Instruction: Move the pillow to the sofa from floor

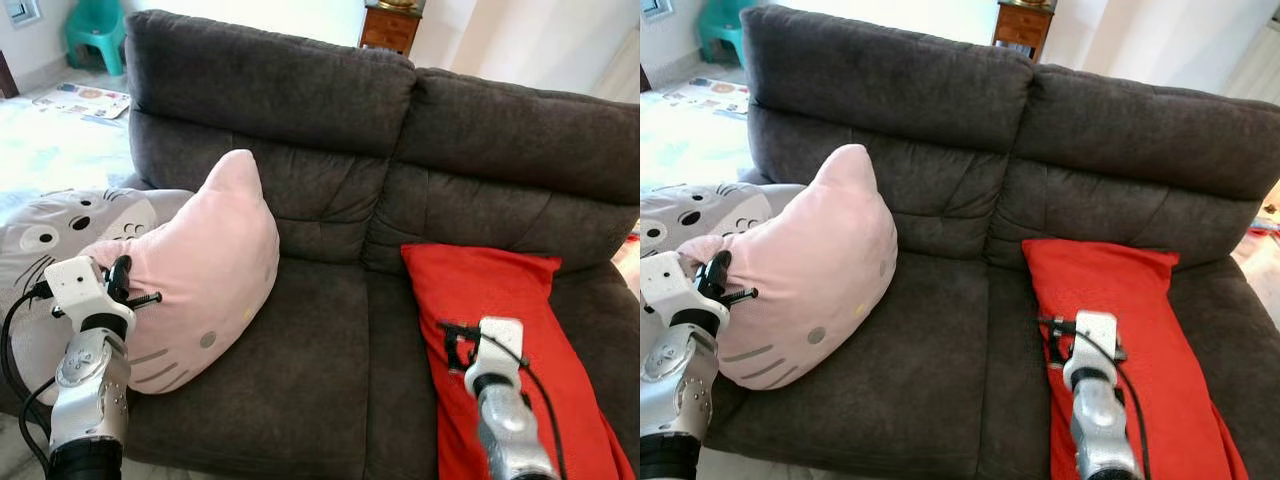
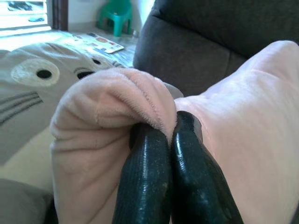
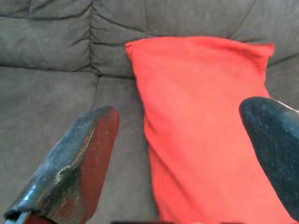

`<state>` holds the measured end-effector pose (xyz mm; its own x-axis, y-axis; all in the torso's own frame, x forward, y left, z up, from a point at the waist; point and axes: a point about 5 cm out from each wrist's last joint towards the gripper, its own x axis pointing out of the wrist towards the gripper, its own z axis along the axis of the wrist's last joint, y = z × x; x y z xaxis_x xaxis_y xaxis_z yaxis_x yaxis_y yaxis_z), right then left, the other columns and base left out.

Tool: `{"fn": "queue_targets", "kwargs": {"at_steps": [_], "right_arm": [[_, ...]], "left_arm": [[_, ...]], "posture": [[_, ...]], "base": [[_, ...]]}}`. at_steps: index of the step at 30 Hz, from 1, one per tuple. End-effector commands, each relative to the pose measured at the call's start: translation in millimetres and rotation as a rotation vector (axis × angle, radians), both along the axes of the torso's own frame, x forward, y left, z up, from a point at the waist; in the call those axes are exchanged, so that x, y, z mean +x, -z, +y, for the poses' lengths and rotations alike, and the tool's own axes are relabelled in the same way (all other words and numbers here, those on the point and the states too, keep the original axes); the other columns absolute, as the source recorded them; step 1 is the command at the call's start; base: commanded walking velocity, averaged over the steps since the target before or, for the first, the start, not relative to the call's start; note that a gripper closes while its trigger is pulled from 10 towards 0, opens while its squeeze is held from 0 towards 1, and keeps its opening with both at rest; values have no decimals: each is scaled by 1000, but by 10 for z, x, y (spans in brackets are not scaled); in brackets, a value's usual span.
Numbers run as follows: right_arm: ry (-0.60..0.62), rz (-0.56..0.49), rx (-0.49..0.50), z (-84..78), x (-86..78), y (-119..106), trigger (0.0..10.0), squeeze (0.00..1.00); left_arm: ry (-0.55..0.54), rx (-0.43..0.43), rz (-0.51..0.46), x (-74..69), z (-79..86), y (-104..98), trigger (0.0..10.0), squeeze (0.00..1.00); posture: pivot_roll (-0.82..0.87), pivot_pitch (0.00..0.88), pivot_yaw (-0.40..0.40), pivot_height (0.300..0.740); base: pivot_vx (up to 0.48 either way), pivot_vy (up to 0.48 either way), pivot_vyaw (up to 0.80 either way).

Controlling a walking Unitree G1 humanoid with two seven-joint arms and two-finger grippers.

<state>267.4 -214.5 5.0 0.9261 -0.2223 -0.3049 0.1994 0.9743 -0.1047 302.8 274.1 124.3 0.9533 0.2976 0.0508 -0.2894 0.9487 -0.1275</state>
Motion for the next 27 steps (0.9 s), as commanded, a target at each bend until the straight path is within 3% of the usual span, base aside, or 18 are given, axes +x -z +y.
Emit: {"fn": "queue_targets", "kwargs": {"at_steps": [1,9,19,24,27], "right_arm": [[12,-4,4,-22,-39,26,10000,0],[78,59,34,-47,-237,215,10000,0],[87,31,51,-33,-183,185,10000,0],[69,17,60,37,-129,160,10000,0],[61,14,61,59,-114,152,10000,0]], "left_arm": [[-24,48,-62,59,59,-169,10000,0],[-103,49,-84,124,251,-288,10000,0],[-64,8,-49,51,45,-47,10000,0],[-185,-130,-3,-40,-40,158,10000,0],[-210,-159,22,-78,-56,236,10000,0]], "posture": [[175,0,-130,740],[173,0,-115,740],[177,0,-118,740],[180,0,-120,740],[180,0,-121,740]], "base": [[0,0,0],[0,0,0],[0,0,0],[0,0,0],[0,0,0]]}}
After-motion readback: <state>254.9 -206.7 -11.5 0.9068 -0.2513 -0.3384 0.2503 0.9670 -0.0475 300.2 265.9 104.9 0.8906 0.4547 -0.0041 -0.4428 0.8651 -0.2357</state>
